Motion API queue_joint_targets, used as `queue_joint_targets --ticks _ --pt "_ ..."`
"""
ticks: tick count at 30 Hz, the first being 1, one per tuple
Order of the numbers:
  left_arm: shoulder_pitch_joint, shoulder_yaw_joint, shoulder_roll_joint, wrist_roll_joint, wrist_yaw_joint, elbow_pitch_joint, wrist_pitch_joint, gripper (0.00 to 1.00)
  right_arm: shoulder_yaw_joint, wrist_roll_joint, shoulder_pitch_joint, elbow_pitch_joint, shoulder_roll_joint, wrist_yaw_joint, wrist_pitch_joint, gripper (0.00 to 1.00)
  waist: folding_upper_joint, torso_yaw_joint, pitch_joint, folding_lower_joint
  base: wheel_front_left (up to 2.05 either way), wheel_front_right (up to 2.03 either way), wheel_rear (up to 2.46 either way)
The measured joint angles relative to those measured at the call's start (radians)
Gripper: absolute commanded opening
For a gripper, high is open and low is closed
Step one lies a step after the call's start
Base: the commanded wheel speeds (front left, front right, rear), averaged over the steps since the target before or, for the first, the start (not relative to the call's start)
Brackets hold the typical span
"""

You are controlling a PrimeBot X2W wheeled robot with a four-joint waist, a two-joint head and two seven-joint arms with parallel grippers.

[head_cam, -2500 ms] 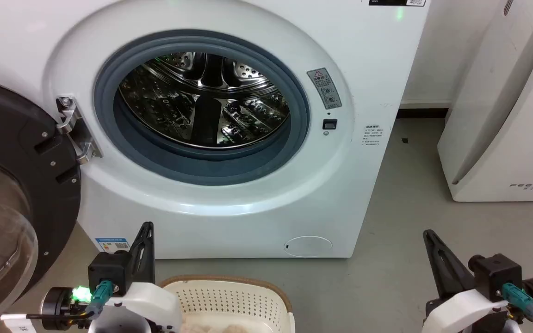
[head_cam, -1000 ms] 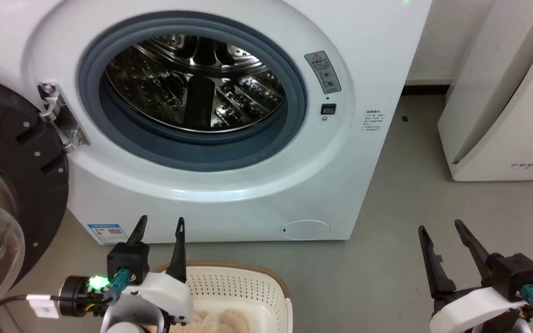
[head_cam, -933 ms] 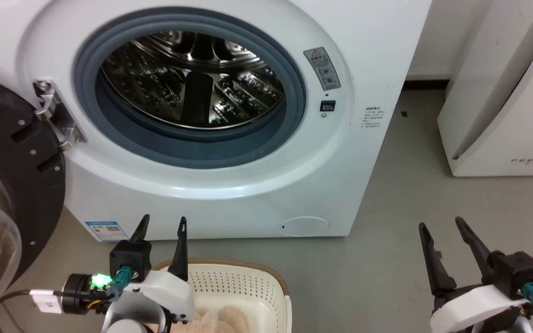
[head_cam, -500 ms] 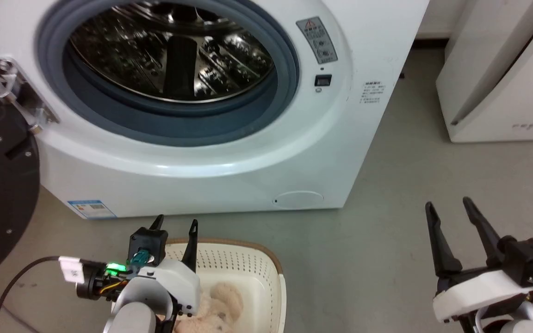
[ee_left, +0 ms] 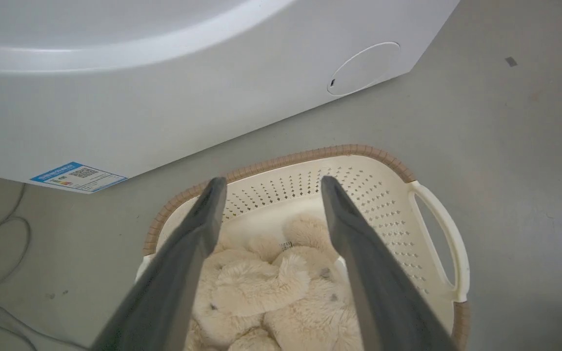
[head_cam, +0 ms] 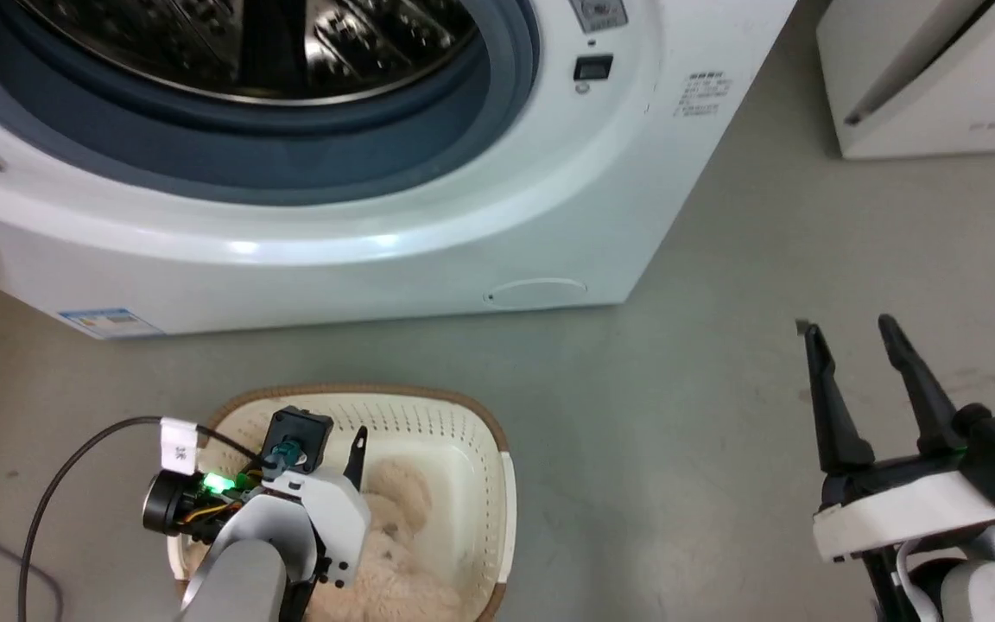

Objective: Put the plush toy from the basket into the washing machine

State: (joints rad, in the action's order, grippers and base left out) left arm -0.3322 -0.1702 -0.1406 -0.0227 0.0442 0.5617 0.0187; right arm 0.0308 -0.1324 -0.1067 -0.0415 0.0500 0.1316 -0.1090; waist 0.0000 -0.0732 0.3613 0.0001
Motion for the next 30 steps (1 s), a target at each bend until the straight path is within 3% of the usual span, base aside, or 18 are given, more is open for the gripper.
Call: queue_joint_targets --ticks 30 --pt "-0.218 -0.138 -0.09 0.005 0.034 0.305 0.111 1.0 0.027 -0.028 -0.088 -0.079 0.0 0.0 -0.062 1.0 0.0 -0.031 0.34 0.0 0.0 0.0 0.0"
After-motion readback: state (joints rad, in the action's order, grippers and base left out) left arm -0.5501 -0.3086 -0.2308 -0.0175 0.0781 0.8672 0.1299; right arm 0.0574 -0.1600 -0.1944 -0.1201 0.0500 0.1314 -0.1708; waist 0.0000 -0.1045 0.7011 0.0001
